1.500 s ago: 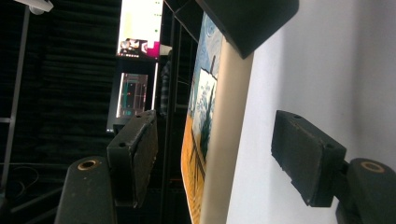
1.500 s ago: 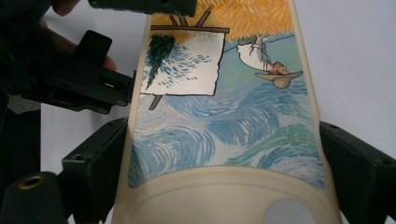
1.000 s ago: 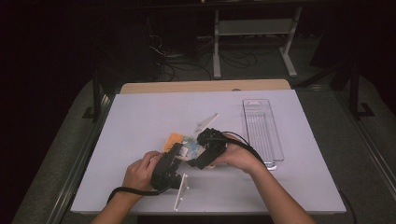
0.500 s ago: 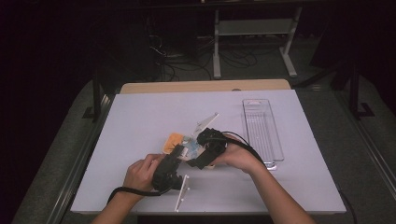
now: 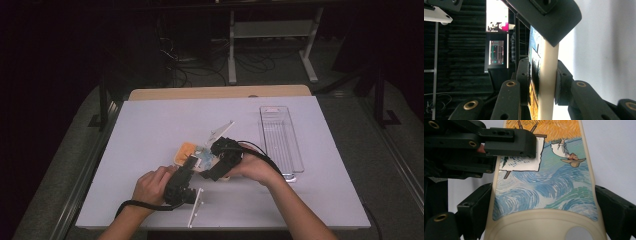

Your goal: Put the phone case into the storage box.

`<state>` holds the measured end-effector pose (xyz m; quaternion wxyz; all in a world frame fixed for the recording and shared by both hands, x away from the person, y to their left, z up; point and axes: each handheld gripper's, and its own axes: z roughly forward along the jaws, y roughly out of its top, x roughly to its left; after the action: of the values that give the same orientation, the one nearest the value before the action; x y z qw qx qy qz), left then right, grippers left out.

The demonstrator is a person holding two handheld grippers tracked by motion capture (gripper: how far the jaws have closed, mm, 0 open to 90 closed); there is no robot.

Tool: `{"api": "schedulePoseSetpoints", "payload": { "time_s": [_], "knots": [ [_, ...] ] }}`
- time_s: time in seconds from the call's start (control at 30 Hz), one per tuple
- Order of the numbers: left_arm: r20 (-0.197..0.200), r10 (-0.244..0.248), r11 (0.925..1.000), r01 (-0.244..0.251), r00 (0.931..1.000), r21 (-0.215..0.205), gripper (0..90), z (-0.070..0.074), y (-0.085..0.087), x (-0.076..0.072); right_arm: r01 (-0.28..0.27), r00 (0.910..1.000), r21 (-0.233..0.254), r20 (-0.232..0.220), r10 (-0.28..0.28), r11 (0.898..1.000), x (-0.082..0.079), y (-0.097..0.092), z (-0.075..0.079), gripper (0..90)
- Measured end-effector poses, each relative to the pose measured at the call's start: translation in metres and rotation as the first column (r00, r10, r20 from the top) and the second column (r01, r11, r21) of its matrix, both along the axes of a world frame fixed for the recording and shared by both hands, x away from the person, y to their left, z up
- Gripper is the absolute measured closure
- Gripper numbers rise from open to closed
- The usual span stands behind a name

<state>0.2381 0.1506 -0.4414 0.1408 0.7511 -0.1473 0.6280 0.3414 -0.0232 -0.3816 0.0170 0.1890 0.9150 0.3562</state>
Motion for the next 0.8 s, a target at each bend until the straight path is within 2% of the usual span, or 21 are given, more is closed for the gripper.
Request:
{"api": "schedulePoseSetpoints", "payload": {
  "time_s": [0.4,0.7,0.8],
  "knots": [
    [0.025,-0.01,0.999,0.009,0.9996,0.043,77.9,-0.0005,-0.0009,-0.0029,-0.009,0.9998,0.0,-0.015,0.009,1.0,0.0011,-0.0008,-0.0007,9.0],
    [0.039,-0.01,0.9992,0.008,0.9992,0.039,78.5,0.0006,0.0008,-0.0033,-0.008,0.9996,0.009,-0.026,0.008,1.0,0.0003,-0.0008,-0.0004,8.2],
    [0.039,-0.005,0.9991,0.004,0.9992,0.042,78.6,0.0014,0.0017,-0.0029,-0.024,0.9996,0.015,-0.018,0.024,1.0,0.0007,-0.0007,-0.0005,5.5]
  ]
}}
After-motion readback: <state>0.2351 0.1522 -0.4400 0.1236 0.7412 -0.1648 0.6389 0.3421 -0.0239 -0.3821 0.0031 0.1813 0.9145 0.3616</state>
